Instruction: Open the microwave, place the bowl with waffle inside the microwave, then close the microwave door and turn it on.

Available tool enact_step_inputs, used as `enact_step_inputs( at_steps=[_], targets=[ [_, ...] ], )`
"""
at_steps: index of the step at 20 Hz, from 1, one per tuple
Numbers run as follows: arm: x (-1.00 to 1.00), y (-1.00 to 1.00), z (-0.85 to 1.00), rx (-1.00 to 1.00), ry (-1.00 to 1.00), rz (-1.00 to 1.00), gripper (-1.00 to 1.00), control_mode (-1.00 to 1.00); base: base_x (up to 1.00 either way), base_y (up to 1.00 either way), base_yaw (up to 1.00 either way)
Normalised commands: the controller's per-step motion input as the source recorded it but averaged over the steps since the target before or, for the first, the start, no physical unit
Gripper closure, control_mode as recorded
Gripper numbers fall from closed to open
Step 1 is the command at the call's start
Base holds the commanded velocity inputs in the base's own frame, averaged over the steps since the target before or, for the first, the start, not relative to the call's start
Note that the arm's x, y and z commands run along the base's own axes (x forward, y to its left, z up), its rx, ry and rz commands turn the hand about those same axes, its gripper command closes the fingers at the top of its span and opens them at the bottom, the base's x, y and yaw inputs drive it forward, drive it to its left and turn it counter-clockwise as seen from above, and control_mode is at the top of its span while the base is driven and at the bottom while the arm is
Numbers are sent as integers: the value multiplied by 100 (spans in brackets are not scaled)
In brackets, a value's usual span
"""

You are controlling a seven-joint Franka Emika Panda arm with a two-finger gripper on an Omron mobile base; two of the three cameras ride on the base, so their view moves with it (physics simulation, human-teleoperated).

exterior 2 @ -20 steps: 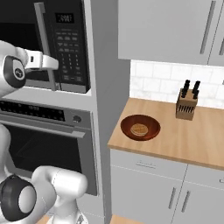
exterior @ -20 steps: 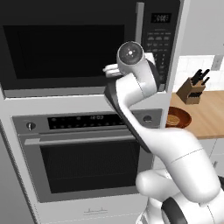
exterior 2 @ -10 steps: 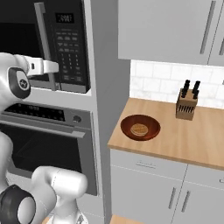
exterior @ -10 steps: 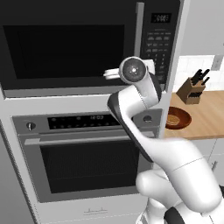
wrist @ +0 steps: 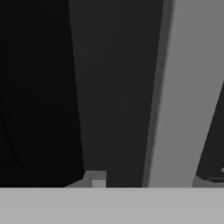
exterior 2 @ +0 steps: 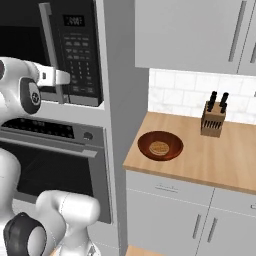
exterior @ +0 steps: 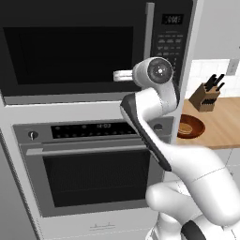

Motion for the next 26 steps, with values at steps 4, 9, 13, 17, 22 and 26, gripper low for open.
enact_step_inputs(
  at_steps=[4, 9, 13, 17, 22, 26],
  targets=[
    [-3, 68, -1, 14, 0, 21, 100, -100, 0, 0, 0],
    [-29, 81, -1, 9, 0, 19, 100, -100, 0, 0, 0],
    [-91, 79, 0, 0, 0, 13, 100, -100, 0, 0, 0],
    [-100, 81, 0, 0, 0, 10, 100, -100, 0, 0, 0],
    [-100, 86, 0, 0, 0, 9, 100, -100, 0, 0, 0],
    [-100, 95, 0, -3, 0, 9, 100, -100, 0, 0, 0]
  ],
)
